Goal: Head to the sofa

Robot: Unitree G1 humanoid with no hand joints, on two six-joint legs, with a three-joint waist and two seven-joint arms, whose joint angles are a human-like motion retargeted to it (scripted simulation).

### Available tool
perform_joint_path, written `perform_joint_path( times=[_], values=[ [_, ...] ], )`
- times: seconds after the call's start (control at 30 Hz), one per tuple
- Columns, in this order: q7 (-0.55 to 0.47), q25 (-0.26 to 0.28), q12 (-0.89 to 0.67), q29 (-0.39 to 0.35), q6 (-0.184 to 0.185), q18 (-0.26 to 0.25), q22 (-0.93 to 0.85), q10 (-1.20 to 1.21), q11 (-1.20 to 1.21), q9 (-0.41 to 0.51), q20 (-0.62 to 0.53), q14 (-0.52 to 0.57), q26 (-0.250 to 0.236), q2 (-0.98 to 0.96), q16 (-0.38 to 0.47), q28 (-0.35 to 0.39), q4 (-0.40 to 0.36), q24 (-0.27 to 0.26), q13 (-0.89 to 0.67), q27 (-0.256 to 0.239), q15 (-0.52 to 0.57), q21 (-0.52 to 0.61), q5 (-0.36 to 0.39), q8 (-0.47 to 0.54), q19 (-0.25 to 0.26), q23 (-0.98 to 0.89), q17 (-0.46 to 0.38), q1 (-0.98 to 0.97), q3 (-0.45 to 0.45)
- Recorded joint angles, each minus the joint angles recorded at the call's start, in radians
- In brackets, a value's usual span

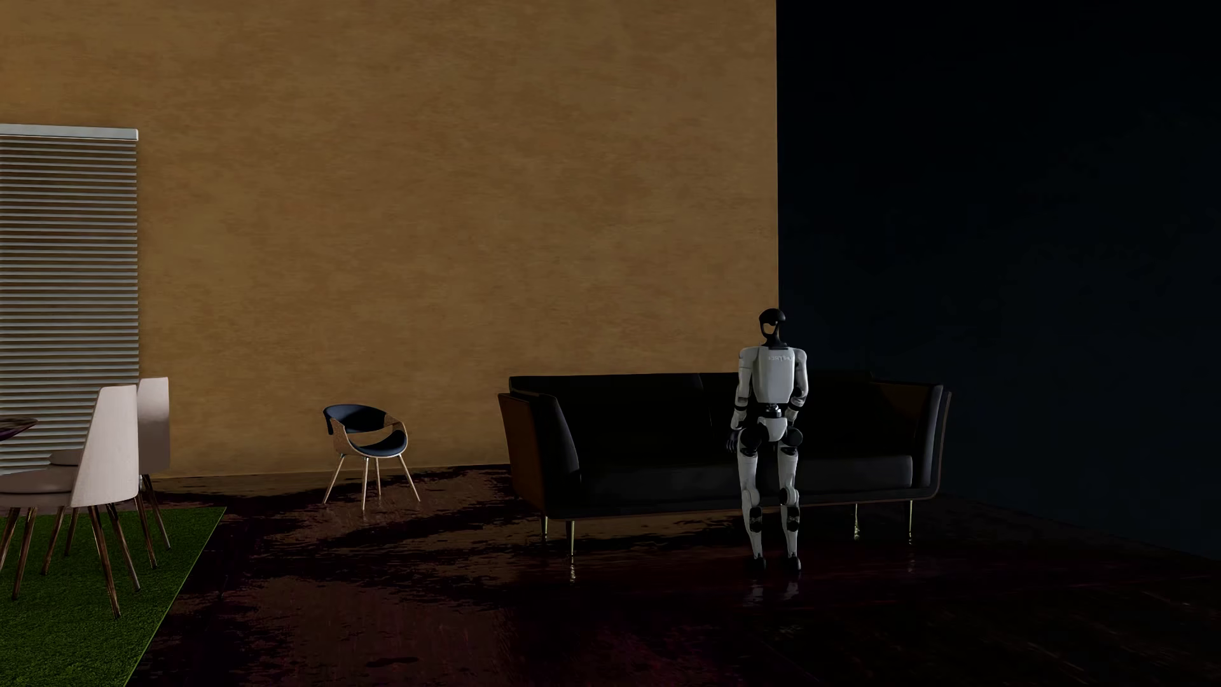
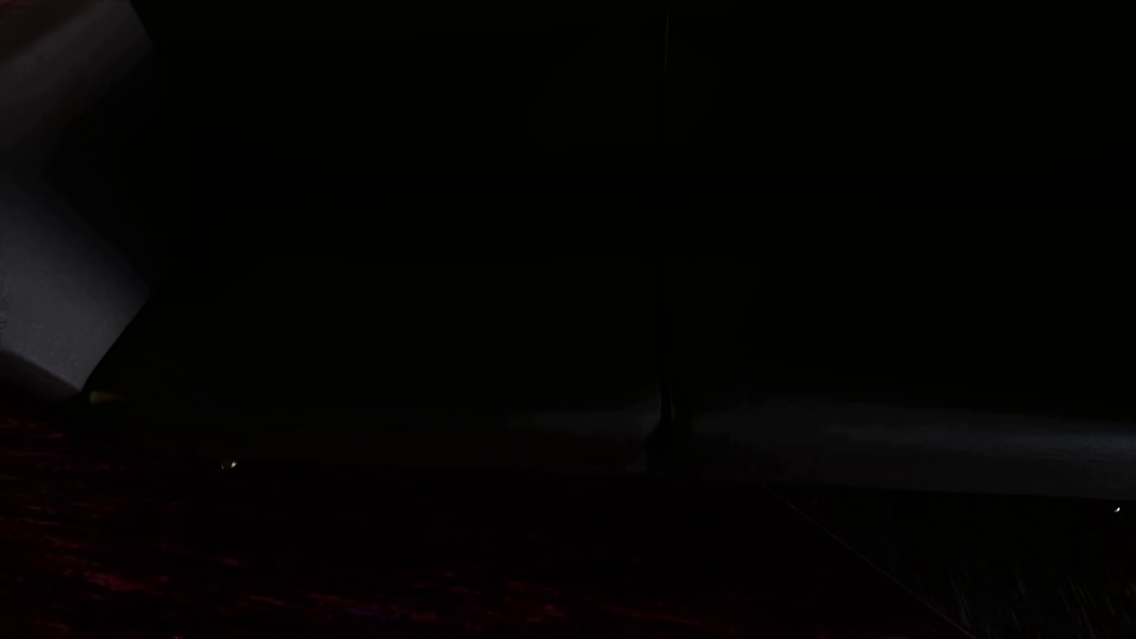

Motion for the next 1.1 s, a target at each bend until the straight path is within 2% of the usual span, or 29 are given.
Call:
perform_joint_path(
  times=[0.6,1.1],
  values=[
    [0.008,0.003,0.001,0.005,0.006,0.008,-0.011,-0.021,-0.011,-0.016,0.045,-0.007,0.004,0.013,-0.011,-0.008,-0.003,0.011,0.007,0.006,-0.004,-0.004,-0.003,0.010,0.008,0.011,0.036,0.020,0.013],
    [0.033,0.004,-0.002,0.005,0.002,0.010,0.009,-0.037,-0.010,-0.019,0.024,-0.023,-0.005,0.009,-0.007,-0.015,0.010,0.027,0.009,0.002,-0.008,-0.010,0.008,0.039,0.007,0.003,0.019,0.032,0.008]
  ],
)
